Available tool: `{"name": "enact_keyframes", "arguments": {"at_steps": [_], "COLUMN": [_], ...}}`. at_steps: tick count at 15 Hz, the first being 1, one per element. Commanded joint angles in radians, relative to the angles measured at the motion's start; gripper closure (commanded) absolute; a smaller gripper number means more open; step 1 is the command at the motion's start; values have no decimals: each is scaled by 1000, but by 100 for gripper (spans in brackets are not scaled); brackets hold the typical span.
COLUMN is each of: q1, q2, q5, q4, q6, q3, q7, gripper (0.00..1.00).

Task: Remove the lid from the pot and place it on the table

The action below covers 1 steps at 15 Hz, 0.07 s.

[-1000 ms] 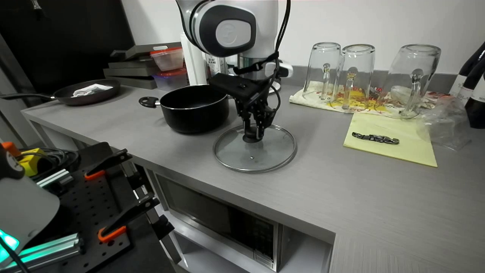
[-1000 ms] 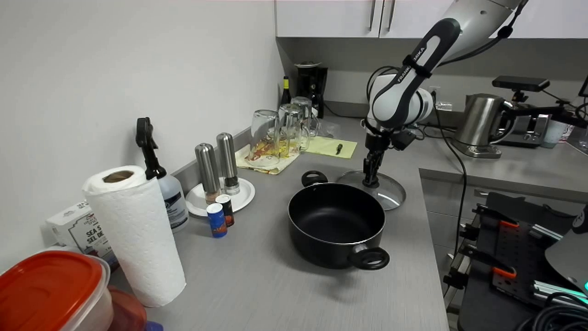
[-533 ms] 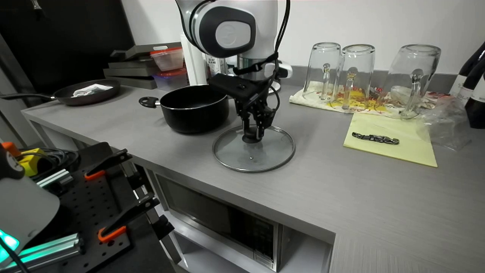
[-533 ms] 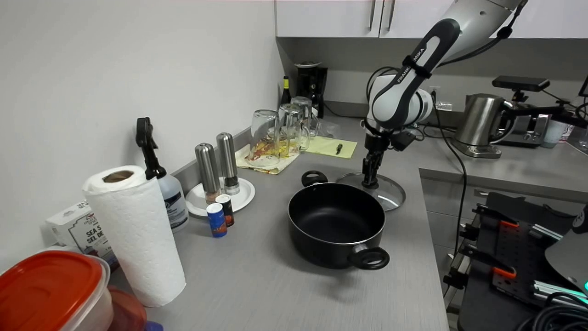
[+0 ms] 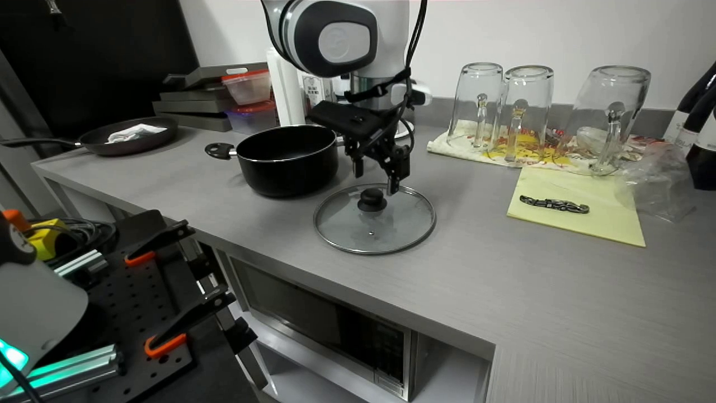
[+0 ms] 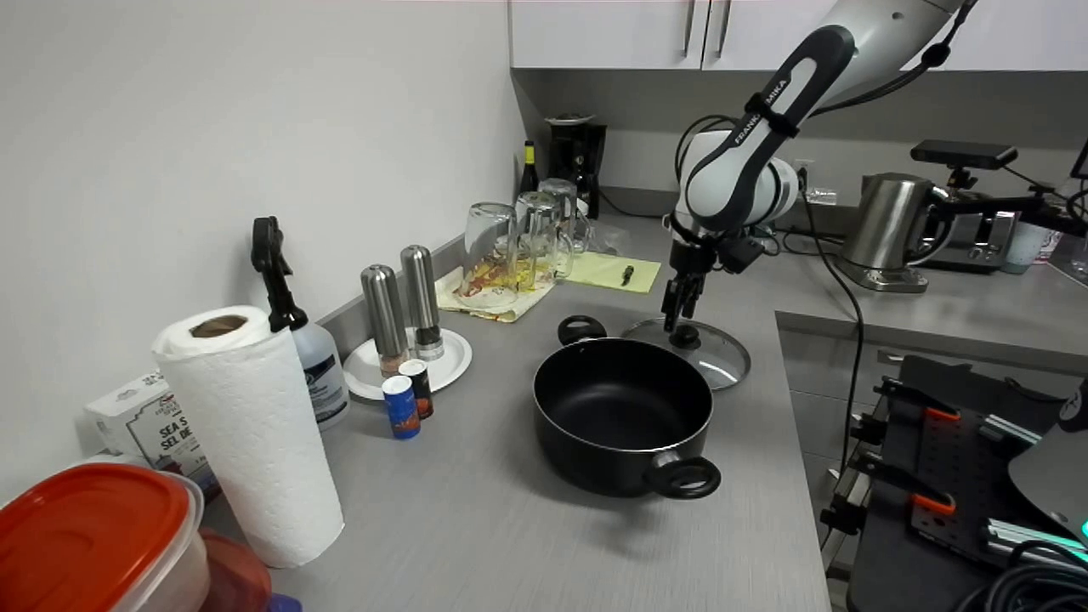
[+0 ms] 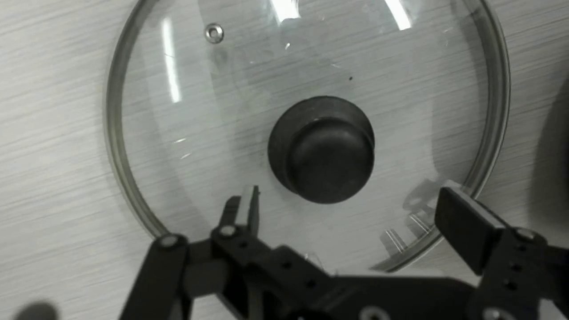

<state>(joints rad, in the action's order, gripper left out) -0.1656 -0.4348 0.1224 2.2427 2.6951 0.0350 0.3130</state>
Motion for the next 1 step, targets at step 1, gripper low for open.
{"name": "enact_keyframes", "arguments": {"at_steps": [1], "q1": [-8], "q2": [5], "q5": [-6], "q4": [0], "q6": [-2], "q3": [10], "q7": [-5], "gripper": [0]}}
